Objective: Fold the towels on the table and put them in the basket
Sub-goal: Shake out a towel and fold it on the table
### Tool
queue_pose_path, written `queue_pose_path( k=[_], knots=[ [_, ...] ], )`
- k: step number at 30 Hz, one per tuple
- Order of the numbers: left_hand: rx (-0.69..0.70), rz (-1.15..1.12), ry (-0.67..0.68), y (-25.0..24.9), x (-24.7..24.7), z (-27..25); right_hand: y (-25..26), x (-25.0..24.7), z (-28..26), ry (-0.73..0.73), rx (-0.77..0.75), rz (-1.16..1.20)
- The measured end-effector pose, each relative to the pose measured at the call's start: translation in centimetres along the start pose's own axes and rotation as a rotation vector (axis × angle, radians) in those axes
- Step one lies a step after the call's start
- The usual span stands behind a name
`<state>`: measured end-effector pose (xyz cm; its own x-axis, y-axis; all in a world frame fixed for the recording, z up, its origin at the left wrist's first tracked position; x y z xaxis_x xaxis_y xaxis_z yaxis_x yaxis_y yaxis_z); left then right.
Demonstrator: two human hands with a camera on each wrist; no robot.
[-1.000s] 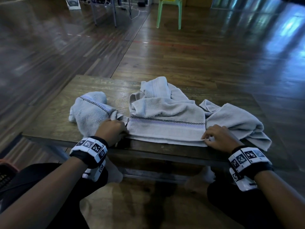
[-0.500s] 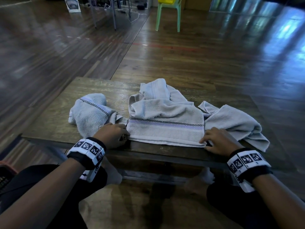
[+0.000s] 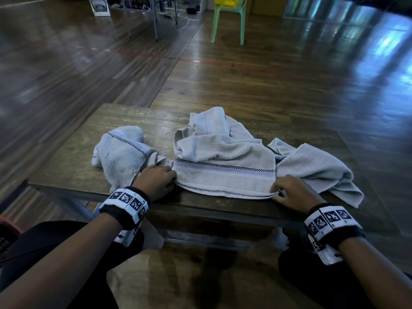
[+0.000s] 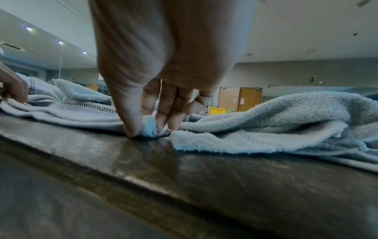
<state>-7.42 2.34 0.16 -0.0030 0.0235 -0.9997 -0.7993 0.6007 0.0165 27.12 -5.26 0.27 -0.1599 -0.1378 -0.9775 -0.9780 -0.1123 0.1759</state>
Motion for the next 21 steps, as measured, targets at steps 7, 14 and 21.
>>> queue_pose_path(
  k=[7, 14, 21],
  knots=[
    [-0.018, -0.044, -0.005, 0.0, -0.5, 0.1, -0.2, 0.0, 0.3, 0.005, 0.01, -0.023],
    [-0.077, -0.332, -0.224, 0.7, -3.2, 0.3, -0.3, -1.9, 0.0, -0.097, 0.025, 0.052],
    [-0.07, -0.508, -0.505, 1.4, -8.3, 0.1, -0.3, -8.1, -1.5, -0.478, 0.056, 0.265]
  ],
)
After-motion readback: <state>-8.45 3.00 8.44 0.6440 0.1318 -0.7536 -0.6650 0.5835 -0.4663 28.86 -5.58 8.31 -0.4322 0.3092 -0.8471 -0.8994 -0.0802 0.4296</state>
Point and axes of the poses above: each hand's wrist, its own z-axis towards the middle knuckle, its own x-axis out of the palm, y = z × x, the point moved 6 cm from there along z, towards the middle knuckle
